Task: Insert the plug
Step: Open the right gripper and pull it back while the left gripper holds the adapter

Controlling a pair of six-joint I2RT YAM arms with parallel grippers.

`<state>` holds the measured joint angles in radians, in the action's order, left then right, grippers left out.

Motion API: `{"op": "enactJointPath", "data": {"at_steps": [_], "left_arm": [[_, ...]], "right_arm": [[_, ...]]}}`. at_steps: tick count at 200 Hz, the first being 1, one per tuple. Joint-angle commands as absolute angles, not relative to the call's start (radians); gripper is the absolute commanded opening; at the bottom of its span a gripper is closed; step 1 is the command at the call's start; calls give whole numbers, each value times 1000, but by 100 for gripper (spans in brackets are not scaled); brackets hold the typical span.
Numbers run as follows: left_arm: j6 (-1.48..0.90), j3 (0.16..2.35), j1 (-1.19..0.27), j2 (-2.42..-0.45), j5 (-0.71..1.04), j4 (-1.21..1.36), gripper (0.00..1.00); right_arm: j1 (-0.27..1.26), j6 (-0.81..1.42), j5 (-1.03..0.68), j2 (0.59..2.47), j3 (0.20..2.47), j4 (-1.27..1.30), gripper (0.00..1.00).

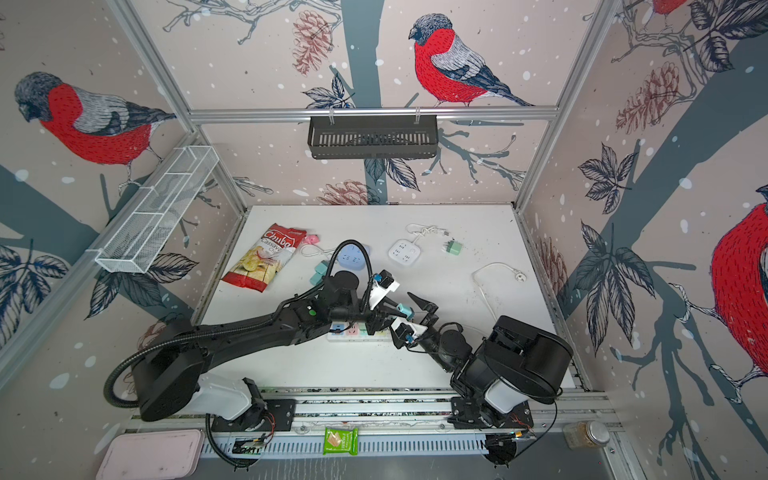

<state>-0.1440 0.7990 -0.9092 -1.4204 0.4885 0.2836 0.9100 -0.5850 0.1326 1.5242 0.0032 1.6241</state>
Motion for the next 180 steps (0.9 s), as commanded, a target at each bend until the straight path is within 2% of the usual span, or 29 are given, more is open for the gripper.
{"op": "enactJointPath", "data": {"at_steps": [1, 40, 58, 89, 112, 131, 151, 180], "left_arm": [[-89, 769, -911, -1358, 404, 316, 0], [-52, 729, -910, -1162, 98, 245, 0], [1, 735, -910, -1066, 48, 200, 0], [-2, 763, -910, -942, -145, 122, 0], [108, 819, -910, -895, -28, 61, 0], [245, 905, -910, -906, 0, -40, 0], [430, 961, -910, -942, -118, -163, 0], [738, 841, -882, -961, -205, -146, 0]], "right_arm": [[910, -569, 191, 1500, -5, 1867, 100], [861, -527, 271, 1446, -29, 1865, 100], [818, -483, 333, 1432, -30, 1865, 100], [725, -383, 304, 1402, -57, 1866, 100], [688, -341, 291, 1362, -82, 1864, 100], [677, -316, 319, 1332, -96, 1864, 100], [675, -278, 390, 1303, -104, 1864, 100], [659, -123, 627, 1235, -100, 1826, 100]]}}
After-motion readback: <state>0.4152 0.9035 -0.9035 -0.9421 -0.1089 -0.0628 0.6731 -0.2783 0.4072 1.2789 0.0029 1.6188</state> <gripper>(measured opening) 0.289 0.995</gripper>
